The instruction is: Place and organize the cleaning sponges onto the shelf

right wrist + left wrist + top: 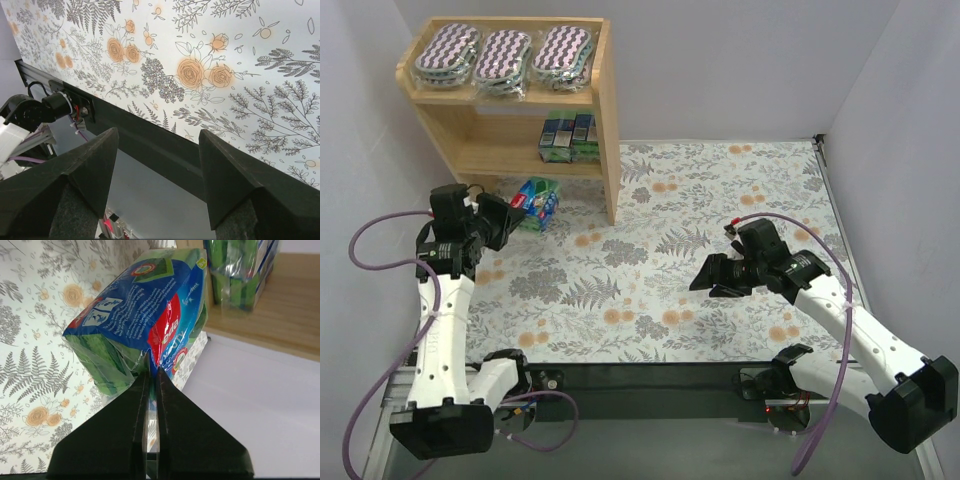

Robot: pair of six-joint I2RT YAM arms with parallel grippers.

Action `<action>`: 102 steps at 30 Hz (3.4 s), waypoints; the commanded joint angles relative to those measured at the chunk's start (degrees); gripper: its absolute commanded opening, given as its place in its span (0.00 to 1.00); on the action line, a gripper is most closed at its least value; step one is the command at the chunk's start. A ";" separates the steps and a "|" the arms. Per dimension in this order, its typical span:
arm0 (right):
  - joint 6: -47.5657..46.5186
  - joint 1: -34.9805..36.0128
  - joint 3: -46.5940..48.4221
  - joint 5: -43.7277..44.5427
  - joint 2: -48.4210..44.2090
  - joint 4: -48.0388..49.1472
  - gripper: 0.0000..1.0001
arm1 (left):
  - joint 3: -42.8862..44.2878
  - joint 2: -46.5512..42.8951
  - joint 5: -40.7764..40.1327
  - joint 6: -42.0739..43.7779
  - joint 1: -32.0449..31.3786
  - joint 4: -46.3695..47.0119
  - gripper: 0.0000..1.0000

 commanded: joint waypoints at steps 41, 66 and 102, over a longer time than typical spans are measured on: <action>-7.64 -7.36 3.31 -3.30 4.31 -1.37 0.60 | 3.55 29.11 2.95 -7.08 7.08 51.25 0.00; -8.25 -8.76 3.57 -3.74 4.75 -0.31 0.62 | 4.43 24.73 -1.18 -8.49 4.62 46.34 0.95; -8.26 -9.12 -1.34 0.38 -18.79 2.59 0.99 | 9.52 -20.54 9.28 21.30 3.30 -2.19 0.98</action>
